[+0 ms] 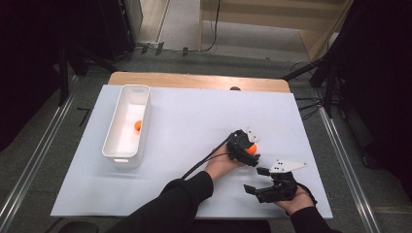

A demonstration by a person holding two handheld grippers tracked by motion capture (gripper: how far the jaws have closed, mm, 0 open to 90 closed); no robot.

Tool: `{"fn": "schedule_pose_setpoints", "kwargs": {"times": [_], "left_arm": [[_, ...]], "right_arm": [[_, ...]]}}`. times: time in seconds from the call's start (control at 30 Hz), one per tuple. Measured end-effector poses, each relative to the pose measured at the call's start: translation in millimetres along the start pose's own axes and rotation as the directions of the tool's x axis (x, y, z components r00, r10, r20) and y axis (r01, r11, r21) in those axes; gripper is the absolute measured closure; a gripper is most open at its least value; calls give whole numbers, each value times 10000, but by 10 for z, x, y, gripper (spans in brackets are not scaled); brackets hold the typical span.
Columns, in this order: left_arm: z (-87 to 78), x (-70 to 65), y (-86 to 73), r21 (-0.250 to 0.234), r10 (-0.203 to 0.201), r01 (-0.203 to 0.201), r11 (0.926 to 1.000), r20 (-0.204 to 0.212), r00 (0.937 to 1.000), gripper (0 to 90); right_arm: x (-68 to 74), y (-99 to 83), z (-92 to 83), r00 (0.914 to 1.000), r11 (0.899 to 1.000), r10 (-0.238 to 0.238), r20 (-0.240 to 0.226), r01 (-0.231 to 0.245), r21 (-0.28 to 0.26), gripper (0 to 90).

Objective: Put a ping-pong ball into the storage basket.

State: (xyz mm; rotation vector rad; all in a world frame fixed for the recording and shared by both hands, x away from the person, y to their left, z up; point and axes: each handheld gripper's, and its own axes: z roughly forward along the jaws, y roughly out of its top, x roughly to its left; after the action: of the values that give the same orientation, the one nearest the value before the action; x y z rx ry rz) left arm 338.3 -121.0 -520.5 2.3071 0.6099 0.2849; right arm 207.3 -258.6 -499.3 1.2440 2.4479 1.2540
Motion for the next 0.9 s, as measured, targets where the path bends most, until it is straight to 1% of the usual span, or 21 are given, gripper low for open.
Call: {"fn": "schedule_pose_setpoints", "kwargs": {"times": [0.1,0.2,0.27,0.37,0.47,0.57,0.67,0.83,0.9], "left_arm": [[-9,3,-2,-19,8,-8,10000,-22,10000,201],[-18,5,-6,-89,-145,145,9999,-58,9999,253],[-27,6,-10,-120,-104,103,9999,-88,9999,292],[-33,-3,-16,-228,-79,79,9997,-6,10000,358],[-42,-16,-20,-249,62,-61,9997,22,10000,412],[-45,-15,-21,-261,58,-55,9996,110,9999,443],[-49,-4,-25,-311,-79,83,9995,107,9999,489],[-48,-4,-25,-326,-66,70,9994,103,9999,498],[-49,6,-24,-327,-62,68,9994,179,9998,499]], "right_arm": [[2,0,0,10000,10000,12,-6,-12,9,126],[0,0,0,10000,10000,-3,4,3,8,126],[1,0,-1,10000,10000,9,10,-9,15,126],[-2,-2,-2,10000,10000,11,17,-11,33,126],[-1,-2,-2,10000,10000,14,13,-14,40,126],[1,-3,1,10000,10000,4,-1,-4,64,126],[5,-3,4,10000,9999,11,-24,-11,119,126],[5,-3,6,10000,9999,-6,-18,6,136,126],[5,-3,6,10000,9999,-4,-26,4,135,126]]}}
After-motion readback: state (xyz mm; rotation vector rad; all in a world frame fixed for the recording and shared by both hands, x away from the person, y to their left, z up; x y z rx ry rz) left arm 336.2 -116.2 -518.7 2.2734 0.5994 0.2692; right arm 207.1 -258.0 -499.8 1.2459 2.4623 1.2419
